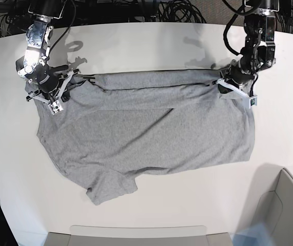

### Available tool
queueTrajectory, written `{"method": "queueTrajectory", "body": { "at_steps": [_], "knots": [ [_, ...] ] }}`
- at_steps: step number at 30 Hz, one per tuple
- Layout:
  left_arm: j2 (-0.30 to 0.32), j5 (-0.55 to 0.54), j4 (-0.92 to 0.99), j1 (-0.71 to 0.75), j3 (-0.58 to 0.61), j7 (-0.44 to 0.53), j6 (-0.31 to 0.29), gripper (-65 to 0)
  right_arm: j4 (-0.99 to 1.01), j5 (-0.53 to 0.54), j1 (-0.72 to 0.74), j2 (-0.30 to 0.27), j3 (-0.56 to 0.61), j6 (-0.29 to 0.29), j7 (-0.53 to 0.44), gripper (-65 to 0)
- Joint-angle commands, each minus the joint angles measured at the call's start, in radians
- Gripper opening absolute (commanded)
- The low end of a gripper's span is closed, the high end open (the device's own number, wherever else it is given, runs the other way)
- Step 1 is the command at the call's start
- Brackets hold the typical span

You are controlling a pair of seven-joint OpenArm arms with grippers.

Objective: Fold the T-shirt properly
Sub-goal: 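Drag the folded shirt back toward the robot with both grippers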

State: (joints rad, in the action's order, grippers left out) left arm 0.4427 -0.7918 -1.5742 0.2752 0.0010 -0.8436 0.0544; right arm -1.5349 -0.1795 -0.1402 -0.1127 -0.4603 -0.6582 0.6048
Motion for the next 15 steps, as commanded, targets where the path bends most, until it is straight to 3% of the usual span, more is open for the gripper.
{"method": "queueTrajectory", "body": {
  "at_steps": [1,3,6,10,15],
  "knots": [
    [0.032,0.022,-0.004,0.049,0.001,-0.059,0.025,-65.0,-0.016,-0.024,-0.031,-0.006,0.002,-0.010,0.053,-65.0],
    [0.063,0.022,-0.024,0.098,-0.005,-0.058,0.025,-65.0,-0.054,-0.024,-0.071,-0.003,0.002,-0.040,0.053,-65.0],
    [0.109,0.022,-0.064,0.178,-0.006,-0.056,0.025,-65.0,-0.109,-0.031,-0.117,0.031,-0.022,-0.040,0.053,-65.0],
    [0.124,0.022,-0.144,0.270,-0.009,-0.055,0.025,-65.0,-0.171,-0.031,-0.180,0.060,-0.074,-0.040,0.053,-65.0],
    [0.123,0.022,-0.154,0.344,-0.128,-0.055,0.023,-65.0,-0.224,-0.030,-0.278,0.075,-0.078,-0.040,0.053,-65.0]
  ]
}}
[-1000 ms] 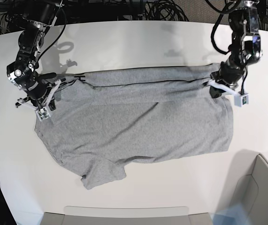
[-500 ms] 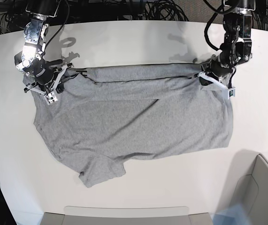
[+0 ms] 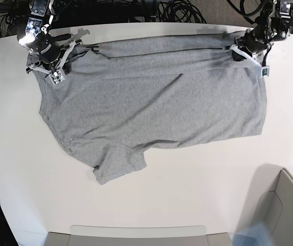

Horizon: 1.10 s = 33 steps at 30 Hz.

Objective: Fold the T-shirt properly
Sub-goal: 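Drag the folded shirt back toward the robot with both grippers, then move both grippers to the hem corners and grasp them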

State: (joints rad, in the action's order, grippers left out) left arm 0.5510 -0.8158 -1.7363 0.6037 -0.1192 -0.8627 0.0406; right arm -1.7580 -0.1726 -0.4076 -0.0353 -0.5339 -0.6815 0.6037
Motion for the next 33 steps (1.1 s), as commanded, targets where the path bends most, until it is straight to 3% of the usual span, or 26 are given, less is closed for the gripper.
{"method": "queueTrajectory", "body": {
  "at_steps": [1,4,10,17,22,26,29,33],
  "knots": [
    [0.014,0.046,0.008,0.018,-0.030,-0.036,0.037,-65.0,-0.010,-0.037,-0.024,-0.001,-0.004,-0.017,0.052,-65.0],
    [0.014,0.046,0.005,0.017,-0.078,-0.037,0.037,-65.0,-0.046,-0.029,-0.050,0.010,-0.004,-0.017,0.052,-65.0],
    [0.007,0.045,-0.118,0.002,-0.185,-0.048,0.041,-65.0,-0.202,-0.037,0.065,0.137,-0.119,-0.017,0.052,-65.0],
    [0.007,0.043,-0.146,-0.109,-0.188,-0.051,0.048,-65.0,-0.224,-0.086,0.301,0.122,-0.105,-0.017,0.063,-65.0],
    [-0.036,0.042,-0.147,-0.176,-0.190,-0.069,0.048,-65.0,0.031,-0.259,0.568,0.094,0.008,-0.017,0.134,-65.0],
    [-0.067,0.045,-0.144,-0.245,-0.191,-0.204,0.048,-65.0,0.298,-0.292,0.734,0.088,0.014,-0.017,0.123,-65.0],
    [-0.072,0.045,-0.144,-0.265,-0.191,-0.237,0.048,-65.0,0.468,-0.293,0.793,0.073,0.021,-0.017,0.038,-65.0],
    [-0.078,0.045,-0.144,-0.268,-0.191,-0.240,0.048,-65.0,0.691,-0.293,0.803,0.013,0.117,0.124,-0.049,-65.0]
  ]
}}
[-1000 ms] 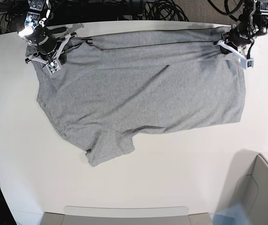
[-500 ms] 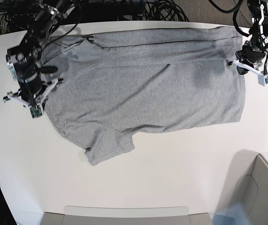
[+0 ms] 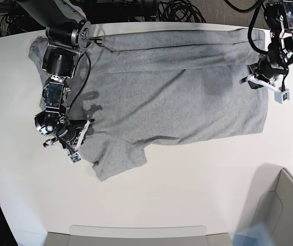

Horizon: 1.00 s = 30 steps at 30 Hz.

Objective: Fold the T-shirt properly
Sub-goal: 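Move both grippers to the hem corners and grasp them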

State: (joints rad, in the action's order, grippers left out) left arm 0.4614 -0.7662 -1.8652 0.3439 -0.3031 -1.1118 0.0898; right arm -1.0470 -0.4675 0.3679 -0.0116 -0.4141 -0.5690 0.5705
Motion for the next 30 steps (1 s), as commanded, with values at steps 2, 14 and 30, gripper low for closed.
{"method": "queueTrajectory", "body": {
  "at_steps": [2,14,30],
  "knots": [
    [0.004,-0.003,-0.015,-0.009,-0.008,0.009,-0.002,-65.0,0.015,0.002,0.016,-0.027,0.005,0.024,0.000,-65.0],
    [0.003,-0.003,-0.012,-0.052,0.000,0.008,-0.002,-65.0,-0.425,0.008,-0.208,-0.008,0.010,-0.129,0.167,-65.0],
    [-0.013,-0.003,-0.012,-0.053,0.002,0.006,-0.002,-65.0,0.184,0.009,0.282,-0.106,0.005,-0.129,-0.013,-34.5]
  ]
}}
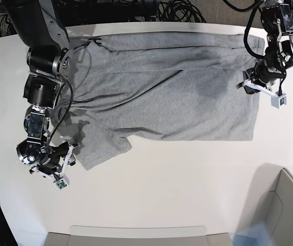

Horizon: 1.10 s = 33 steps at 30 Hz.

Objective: Fold the T-shirt properly
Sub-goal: 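Move both grippers to the hem corners and grasp them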

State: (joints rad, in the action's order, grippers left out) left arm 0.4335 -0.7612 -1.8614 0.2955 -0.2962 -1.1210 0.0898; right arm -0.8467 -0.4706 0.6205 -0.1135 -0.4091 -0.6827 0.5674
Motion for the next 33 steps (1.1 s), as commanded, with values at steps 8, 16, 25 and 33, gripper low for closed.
{"method": "queueTrajectory", "body": {
  "at_steps": [8,16,25,33],
  "knots": [
    [0.015,-0.008,-0.016,-0.005,-0.005,0.015,-0.002,-65.0,0.464,0.013,0.128,-0.081,0.000,0.174,-0.287,-34.5],
    [0.015,-0.008,-0.016,-0.009,-0.007,0.015,-0.002,-65.0,0.545,0.006,0.134,-0.035,0.008,0.165,-0.347,-34.5],
    [0.015,-0.008,0.006,-0.069,-0.007,0.015,-0.005,-65.0,0.541,0.006,0.126,-0.027,0.008,0.051,-0.275,-34.5],
    [0.032,-0.008,0.197,-0.351,-0.004,0.028,-0.012,-43.7,0.541,0.005,0.118,-0.028,0.008,0.051,-0.269,-34.5]
  ]
}}
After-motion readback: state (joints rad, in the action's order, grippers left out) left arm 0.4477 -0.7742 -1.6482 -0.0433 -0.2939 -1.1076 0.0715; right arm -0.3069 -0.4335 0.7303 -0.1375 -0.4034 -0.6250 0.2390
